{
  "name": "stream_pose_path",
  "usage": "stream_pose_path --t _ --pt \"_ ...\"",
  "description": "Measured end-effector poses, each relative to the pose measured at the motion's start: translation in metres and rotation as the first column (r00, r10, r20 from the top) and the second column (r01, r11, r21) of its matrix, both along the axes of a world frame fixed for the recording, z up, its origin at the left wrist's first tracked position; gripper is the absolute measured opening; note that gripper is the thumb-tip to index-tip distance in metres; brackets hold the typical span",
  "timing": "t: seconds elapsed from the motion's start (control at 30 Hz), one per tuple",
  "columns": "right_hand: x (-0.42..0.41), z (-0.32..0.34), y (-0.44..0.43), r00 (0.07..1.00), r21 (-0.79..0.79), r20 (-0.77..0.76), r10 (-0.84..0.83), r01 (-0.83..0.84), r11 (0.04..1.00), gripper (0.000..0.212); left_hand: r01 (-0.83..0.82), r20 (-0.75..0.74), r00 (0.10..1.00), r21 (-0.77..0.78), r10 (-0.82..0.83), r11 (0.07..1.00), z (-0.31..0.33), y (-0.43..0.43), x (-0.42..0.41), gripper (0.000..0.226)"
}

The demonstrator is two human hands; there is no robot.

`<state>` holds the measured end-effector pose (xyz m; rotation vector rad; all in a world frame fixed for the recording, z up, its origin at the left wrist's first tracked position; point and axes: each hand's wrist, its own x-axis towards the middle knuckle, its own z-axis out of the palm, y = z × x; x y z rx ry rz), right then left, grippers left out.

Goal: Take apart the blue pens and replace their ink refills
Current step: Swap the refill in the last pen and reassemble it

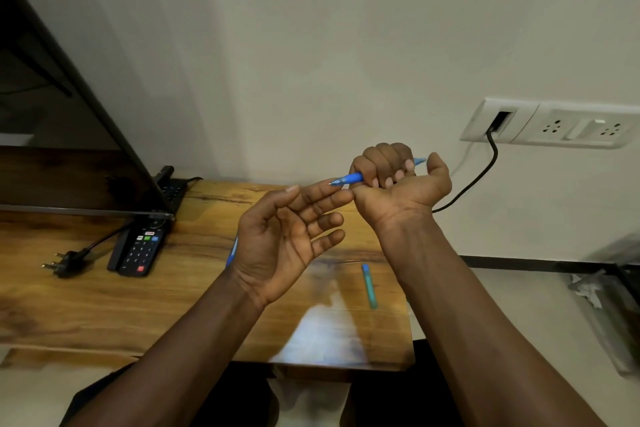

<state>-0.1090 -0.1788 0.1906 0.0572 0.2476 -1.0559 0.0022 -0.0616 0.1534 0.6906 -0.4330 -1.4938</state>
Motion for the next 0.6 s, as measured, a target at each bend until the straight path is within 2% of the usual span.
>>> stream_pose_path --t 0.23,0.6 --pt "0.0004 0.0029 0.0010 0.996 0.003 -0.089 -0.025 0.026 1.000 0.043 -0.020 0.011 1.000 0.027 0.020 0.999 -0.0023 -0.0018 -0.0012 0.045" --pt "-0.0004 0.0027 -0.0005 0.994 0.020 -0.098 -0.041 0.043 0.999 0.042 -0.057 0.023 0.998 0.035 0.056 0.998 -0.0041 -0.0038 -0.0055 0.040"
